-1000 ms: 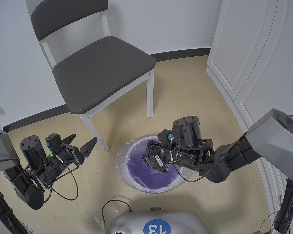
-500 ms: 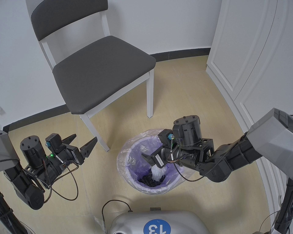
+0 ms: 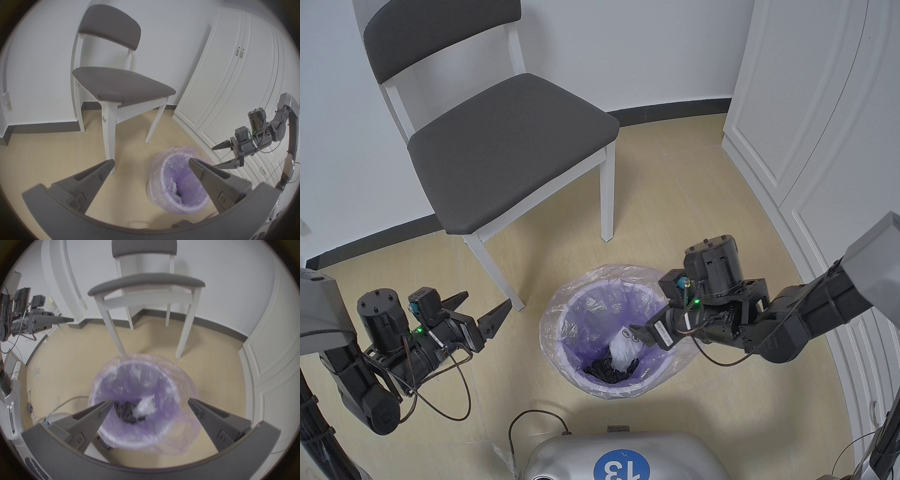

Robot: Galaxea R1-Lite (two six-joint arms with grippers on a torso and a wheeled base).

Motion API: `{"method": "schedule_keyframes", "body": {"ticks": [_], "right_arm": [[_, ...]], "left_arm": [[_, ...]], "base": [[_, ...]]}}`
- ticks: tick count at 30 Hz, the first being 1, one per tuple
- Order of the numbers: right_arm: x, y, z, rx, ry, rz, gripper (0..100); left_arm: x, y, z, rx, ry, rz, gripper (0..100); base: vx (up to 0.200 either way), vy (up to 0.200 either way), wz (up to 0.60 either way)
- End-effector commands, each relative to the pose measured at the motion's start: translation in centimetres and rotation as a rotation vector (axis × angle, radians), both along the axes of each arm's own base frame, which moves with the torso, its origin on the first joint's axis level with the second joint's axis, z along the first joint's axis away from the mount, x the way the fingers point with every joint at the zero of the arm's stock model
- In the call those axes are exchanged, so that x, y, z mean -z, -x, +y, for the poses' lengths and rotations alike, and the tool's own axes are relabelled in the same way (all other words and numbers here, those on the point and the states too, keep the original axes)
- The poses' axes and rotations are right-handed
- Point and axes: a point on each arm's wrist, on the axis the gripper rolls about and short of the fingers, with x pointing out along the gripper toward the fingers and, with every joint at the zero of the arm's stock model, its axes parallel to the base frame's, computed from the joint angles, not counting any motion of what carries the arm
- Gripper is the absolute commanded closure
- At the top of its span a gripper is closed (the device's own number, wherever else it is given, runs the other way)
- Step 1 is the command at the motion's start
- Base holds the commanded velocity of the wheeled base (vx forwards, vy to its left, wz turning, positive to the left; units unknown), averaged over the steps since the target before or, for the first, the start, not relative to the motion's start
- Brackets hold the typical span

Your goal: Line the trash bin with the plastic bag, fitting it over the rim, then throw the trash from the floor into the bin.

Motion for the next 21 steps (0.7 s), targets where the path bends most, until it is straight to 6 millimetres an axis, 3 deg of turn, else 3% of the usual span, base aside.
{"method": "schedule_keyframes", "body": {"ticks": [1,5,13,21], "right_arm": [[-2.1,0.7,-4.1,0.11,-0.007,0.026,0],[-0.8,0.9,-5.3,0.183,-0.042,0.087,0],[2.5,-0.3,-5.1,0.336,-0.208,0.213,0],[6.2,-2.4,-7.5,0.425,-0.318,0.295,0]], "left_arm": [[4.4,-2.1,-1.2,0.007,0.005,0.131,0],[6.7,-3.7,-1.3,-0.04,0.048,0.196,0],[5.1,-3.6,-1.3,-0.079,0.137,0.178,0],[3.4,-2.7,-0.2,-0.111,0.106,0.127,0]], "base": [[0.0,0.0,0.0],[0.0,0.0,0.0],[0.0,0.0,0.0],[0.0,0.0,0.0]]}}
